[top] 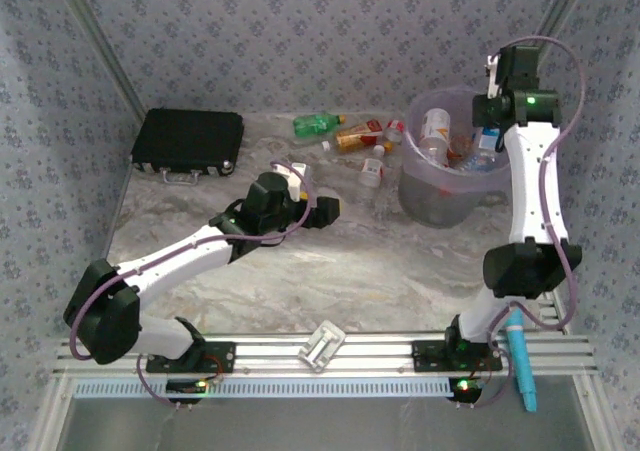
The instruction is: Put the plastic bottles in the bin
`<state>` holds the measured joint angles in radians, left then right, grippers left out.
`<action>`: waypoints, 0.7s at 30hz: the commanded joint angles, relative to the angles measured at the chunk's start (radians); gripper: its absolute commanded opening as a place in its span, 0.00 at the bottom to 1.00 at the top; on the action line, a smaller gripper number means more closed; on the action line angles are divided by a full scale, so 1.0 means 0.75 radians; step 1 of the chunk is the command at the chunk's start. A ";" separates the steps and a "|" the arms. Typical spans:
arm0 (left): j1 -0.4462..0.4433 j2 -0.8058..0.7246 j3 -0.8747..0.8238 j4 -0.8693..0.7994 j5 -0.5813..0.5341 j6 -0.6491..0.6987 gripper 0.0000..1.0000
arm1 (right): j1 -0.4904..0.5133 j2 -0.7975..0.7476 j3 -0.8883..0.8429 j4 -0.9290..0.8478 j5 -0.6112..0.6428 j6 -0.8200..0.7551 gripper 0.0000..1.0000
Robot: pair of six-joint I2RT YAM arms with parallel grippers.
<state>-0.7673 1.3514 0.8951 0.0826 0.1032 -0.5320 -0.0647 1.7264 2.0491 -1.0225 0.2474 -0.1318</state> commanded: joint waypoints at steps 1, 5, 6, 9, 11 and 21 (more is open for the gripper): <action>-0.010 0.018 0.049 -0.060 -0.038 0.014 0.97 | -0.004 0.096 0.008 -0.110 0.008 -0.080 0.38; -0.011 0.084 0.152 -0.196 -0.115 0.028 0.97 | -0.011 0.202 0.054 -0.251 0.005 -0.106 0.44; -0.010 0.112 0.188 -0.221 -0.115 0.041 0.97 | -0.016 0.211 0.053 -0.270 -0.019 -0.103 0.47; -0.010 0.201 0.277 -0.261 -0.111 0.075 0.97 | -0.025 0.236 0.049 -0.325 -0.063 -0.093 0.56; -0.010 0.267 0.329 -0.267 -0.108 0.082 0.97 | -0.032 0.254 0.049 -0.353 -0.074 -0.087 0.60; -0.012 0.648 0.612 -0.274 -0.082 0.112 0.95 | -0.043 0.124 0.152 -0.330 -0.132 -0.005 0.81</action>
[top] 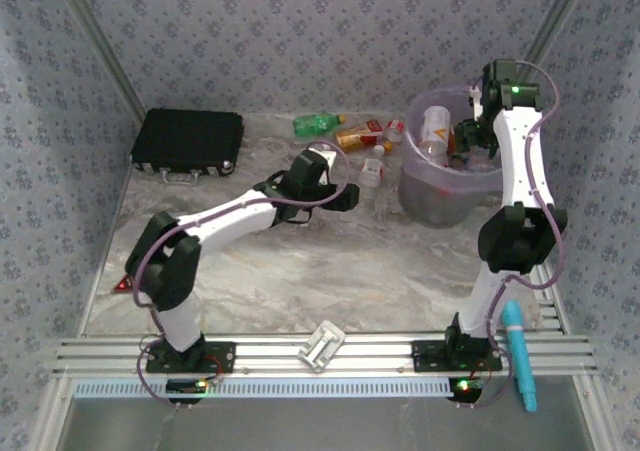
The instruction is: Put the plastic bottles in the bin
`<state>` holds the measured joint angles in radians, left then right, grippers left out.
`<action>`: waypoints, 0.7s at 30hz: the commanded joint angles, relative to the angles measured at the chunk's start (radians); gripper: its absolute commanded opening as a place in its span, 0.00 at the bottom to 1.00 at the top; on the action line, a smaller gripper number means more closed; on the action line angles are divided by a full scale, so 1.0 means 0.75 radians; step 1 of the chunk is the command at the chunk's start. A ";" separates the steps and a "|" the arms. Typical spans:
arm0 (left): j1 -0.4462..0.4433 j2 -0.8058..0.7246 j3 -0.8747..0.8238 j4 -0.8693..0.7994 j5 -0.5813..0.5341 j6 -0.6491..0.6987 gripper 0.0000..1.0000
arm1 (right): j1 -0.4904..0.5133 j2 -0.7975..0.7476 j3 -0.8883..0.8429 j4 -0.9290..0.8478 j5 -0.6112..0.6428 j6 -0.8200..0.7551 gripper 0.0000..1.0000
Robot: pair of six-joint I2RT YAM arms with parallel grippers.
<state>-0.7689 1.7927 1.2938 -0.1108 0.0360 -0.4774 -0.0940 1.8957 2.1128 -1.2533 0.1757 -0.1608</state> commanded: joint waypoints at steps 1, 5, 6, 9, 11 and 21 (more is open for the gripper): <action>-0.009 0.091 0.101 -0.009 0.007 0.047 0.94 | -0.002 -0.128 0.069 -0.010 -0.052 0.041 0.82; -0.008 0.227 0.216 -0.011 0.004 0.073 0.94 | 0.011 -0.209 0.093 -0.007 -0.064 0.082 0.86; -0.008 0.257 0.244 -0.013 0.007 0.076 0.94 | 0.012 -0.226 0.093 -0.014 -0.059 0.101 0.86; -0.008 0.339 0.318 -0.024 0.005 0.080 0.94 | 0.016 -0.303 0.055 0.010 -0.071 0.137 0.87; -0.008 0.389 0.361 -0.033 -0.002 0.085 0.95 | 0.019 -0.369 0.009 0.046 -0.110 0.154 0.87; -0.010 0.589 0.522 -0.089 0.060 0.060 0.95 | 0.030 -0.716 -0.315 0.295 -0.515 0.304 0.86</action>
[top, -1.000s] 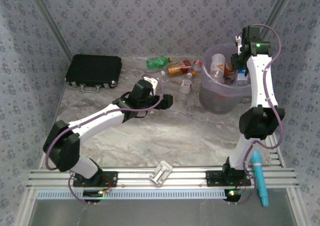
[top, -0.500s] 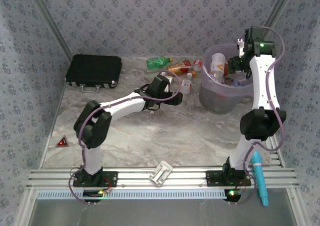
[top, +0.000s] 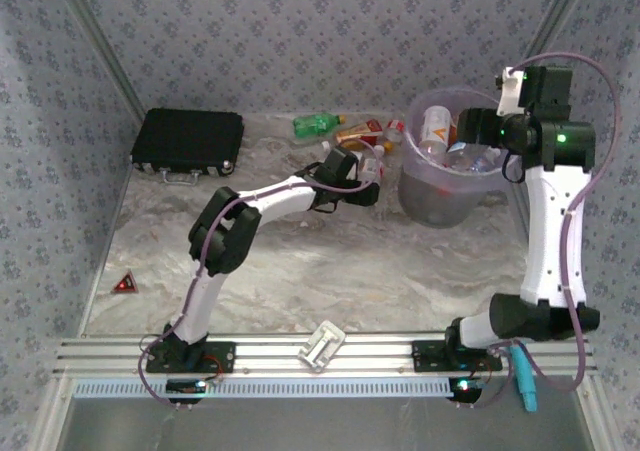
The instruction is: Put the plastic bottles in the bin
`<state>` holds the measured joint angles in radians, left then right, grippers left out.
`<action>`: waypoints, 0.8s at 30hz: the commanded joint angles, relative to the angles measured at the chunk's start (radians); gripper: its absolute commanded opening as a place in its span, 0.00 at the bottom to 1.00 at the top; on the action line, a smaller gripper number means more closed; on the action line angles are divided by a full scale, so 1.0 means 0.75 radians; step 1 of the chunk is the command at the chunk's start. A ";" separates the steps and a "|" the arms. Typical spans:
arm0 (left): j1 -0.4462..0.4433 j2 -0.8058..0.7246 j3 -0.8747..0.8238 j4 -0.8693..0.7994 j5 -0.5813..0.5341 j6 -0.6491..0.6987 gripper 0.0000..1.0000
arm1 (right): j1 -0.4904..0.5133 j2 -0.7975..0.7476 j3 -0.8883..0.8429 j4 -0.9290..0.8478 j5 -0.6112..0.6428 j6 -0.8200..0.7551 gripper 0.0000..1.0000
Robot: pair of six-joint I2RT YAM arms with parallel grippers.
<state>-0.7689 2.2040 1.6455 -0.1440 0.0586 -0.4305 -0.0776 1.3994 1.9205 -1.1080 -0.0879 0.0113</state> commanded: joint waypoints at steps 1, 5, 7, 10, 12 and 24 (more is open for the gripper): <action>-0.010 0.054 0.063 -0.056 0.029 -0.005 0.94 | 0.010 -0.090 -0.098 0.131 -0.197 0.091 0.86; -0.010 0.069 0.065 -0.068 0.038 -0.017 0.81 | 0.018 -0.241 -0.304 0.277 -0.269 0.159 0.86; -0.011 0.070 0.062 -0.075 0.040 -0.021 0.73 | 0.017 -0.319 -0.400 0.338 -0.293 0.197 0.86; -0.010 0.059 0.054 -0.087 0.045 -0.016 0.66 | 0.016 -0.386 -0.478 0.369 -0.338 0.221 0.86; -0.011 0.040 0.038 -0.084 0.044 -0.013 0.63 | 0.015 -0.416 -0.505 0.366 -0.353 0.224 0.86; 0.041 -0.285 -0.333 0.248 0.143 -0.106 0.57 | 0.023 -0.489 -0.597 0.371 -0.511 0.317 0.86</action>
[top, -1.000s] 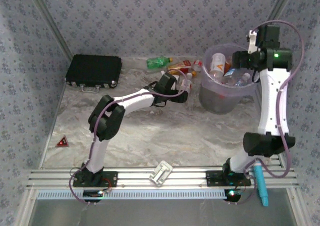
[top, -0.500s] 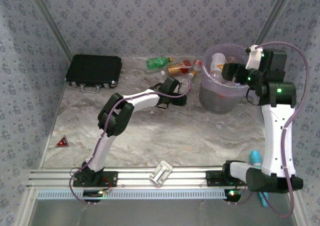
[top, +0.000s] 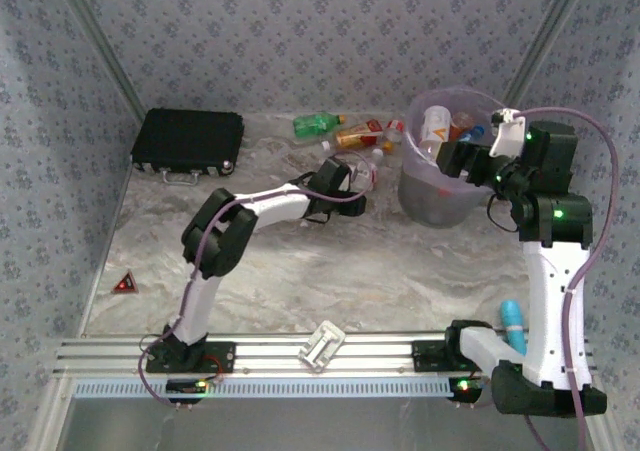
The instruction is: Put the plastic bottles in the bin
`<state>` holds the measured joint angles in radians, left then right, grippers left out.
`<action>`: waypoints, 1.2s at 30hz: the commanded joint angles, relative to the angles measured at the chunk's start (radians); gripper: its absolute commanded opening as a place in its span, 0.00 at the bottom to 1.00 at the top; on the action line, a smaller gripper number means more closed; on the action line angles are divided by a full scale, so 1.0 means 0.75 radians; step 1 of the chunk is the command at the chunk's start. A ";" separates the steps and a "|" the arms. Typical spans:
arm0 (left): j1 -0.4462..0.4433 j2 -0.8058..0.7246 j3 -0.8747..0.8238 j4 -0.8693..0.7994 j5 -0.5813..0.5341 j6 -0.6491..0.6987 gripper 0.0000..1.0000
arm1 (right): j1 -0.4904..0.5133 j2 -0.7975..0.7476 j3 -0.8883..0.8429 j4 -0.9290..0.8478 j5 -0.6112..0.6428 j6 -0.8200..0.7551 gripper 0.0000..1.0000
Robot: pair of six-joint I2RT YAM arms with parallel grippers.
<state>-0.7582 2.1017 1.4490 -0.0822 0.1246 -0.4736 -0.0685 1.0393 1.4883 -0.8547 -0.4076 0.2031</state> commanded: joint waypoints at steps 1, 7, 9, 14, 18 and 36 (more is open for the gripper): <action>0.031 -0.198 -0.120 0.206 0.056 -0.049 0.57 | 0.025 -0.008 -0.037 0.052 -0.109 0.082 0.86; 0.081 -0.480 -0.400 0.469 0.154 -0.087 0.57 | 0.259 0.089 -0.054 0.169 -0.059 0.167 0.87; 0.096 -0.588 -0.518 0.575 0.173 -0.126 0.57 | 0.376 0.140 -0.048 0.245 0.005 0.195 0.88; 0.114 -0.795 -0.701 0.703 0.199 -0.159 0.55 | 0.581 0.307 -0.010 0.411 0.035 0.256 0.92; 0.113 -0.928 -0.797 0.738 0.195 -0.184 0.54 | 0.695 0.444 0.029 0.486 0.116 0.295 1.00; 0.113 -1.054 -0.887 0.780 0.157 -0.209 0.53 | 0.853 0.822 0.177 0.589 0.109 0.375 0.83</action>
<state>-0.6743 1.3300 0.7818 0.4530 0.2398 -0.6231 0.5720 1.6527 1.5822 -0.4358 -0.3283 0.4755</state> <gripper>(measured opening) 0.533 0.841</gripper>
